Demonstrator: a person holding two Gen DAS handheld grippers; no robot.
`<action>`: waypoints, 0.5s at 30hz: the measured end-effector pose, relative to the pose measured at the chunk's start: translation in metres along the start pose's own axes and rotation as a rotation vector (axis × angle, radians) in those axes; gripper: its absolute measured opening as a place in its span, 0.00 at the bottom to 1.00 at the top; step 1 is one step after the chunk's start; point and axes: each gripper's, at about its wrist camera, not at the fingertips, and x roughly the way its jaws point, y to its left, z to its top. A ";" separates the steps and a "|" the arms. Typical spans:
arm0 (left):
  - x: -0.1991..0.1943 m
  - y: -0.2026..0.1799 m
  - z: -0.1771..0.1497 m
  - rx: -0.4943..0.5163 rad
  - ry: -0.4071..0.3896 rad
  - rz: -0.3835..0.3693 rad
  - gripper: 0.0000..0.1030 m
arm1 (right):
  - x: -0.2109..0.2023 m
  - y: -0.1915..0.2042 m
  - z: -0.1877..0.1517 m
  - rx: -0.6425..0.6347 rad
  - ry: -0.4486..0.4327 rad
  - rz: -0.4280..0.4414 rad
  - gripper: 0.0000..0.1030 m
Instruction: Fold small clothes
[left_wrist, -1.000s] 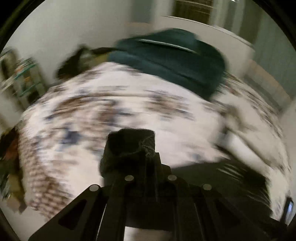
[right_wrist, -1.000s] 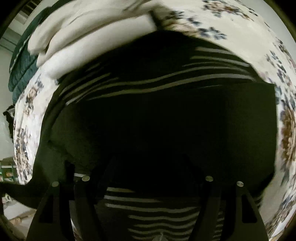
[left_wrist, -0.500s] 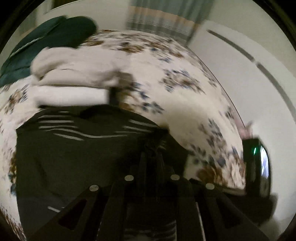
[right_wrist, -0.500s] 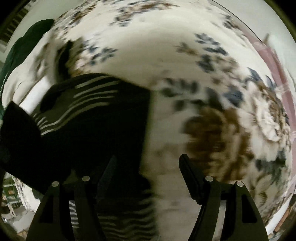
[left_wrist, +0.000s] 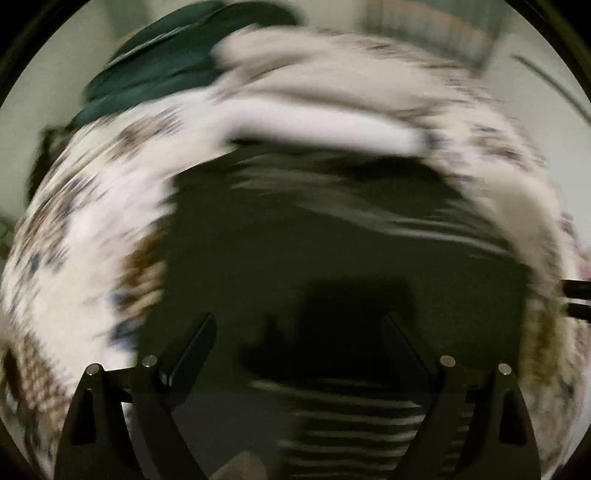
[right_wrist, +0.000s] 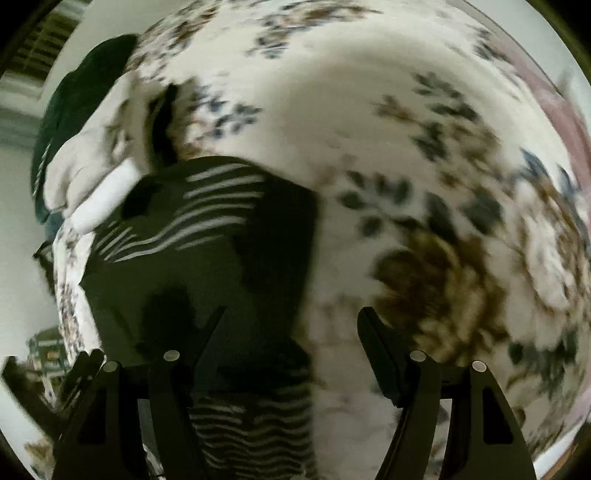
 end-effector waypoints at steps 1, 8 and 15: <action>0.009 0.023 0.002 -0.034 0.018 0.049 0.88 | 0.005 0.009 0.005 -0.016 0.004 -0.007 0.70; 0.059 0.095 0.027 -0.193 0.038 0.179 0.88 | 0.071 0.060 0.016 -0.101 0.143 -0.054 0.68; 0.099 0.105 0.056 -0.192 0.064 0.124 0.88 | 0.067 0.069 0.004 -0.074 0.041 -0.151 0.06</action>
